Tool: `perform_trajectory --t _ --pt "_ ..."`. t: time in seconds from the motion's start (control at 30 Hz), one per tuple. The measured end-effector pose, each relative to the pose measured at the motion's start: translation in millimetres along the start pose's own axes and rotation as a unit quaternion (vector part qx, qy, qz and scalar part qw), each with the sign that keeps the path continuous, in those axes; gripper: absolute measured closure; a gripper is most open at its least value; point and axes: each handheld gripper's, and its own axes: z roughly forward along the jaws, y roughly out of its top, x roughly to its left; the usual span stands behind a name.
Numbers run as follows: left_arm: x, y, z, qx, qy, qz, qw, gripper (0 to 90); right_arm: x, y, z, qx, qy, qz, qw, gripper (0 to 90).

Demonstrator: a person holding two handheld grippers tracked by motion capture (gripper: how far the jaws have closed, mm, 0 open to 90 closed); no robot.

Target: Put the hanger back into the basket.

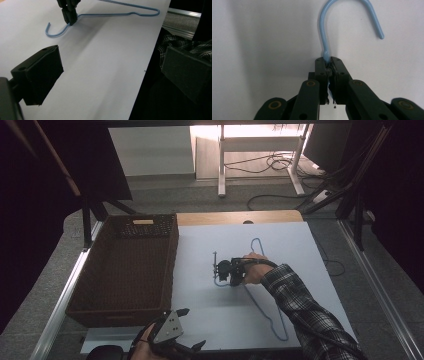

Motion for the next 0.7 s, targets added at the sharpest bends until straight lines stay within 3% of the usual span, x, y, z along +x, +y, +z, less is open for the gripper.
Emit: perform_trajectory --t 0.13,0.3,0.33,0.53,0.63,0.7 --pt "-1.4 0.4 0.6 0.002 0.0 0.005 1.0 3.4 -3.9 2.1 -0.3 0.009 0.007 0.009 0.9999 86.2" --pt "-0.8 0.0 0.4 0.002 0.001 0.004 1.0 3.4 -7.5 -2.9 -1.0 -0.004 0.019 0.022 0.9996 86.4" --pt "-0.7 -0.2 0.3 0.002 0.002 0.003 1.0 3.4 -8.0 -4.8 -1.0 -0.012 0.028 0.029 0.9991 86.5" --pt "-1.1 -0.1 1.1 0.004 0.002 0.004 1.0 3.4 -8.0 -14.7 -18.7 -0.062 0.031 0.056 0.9961 86.5" --pt "-1.4 0.0 1.6 0.006 0.001 0.005 1.0 3.4 -8.6 -21.3 -28.2 -0.097 0.022 0.059 0.9932 86.5" --pt "-1.4 0.0 1.7 0.006 0.001 0.005 1.0 3.4 -8.2 -23.9 -31.0 -0.107 0.02 0.064 0.992 86.5"
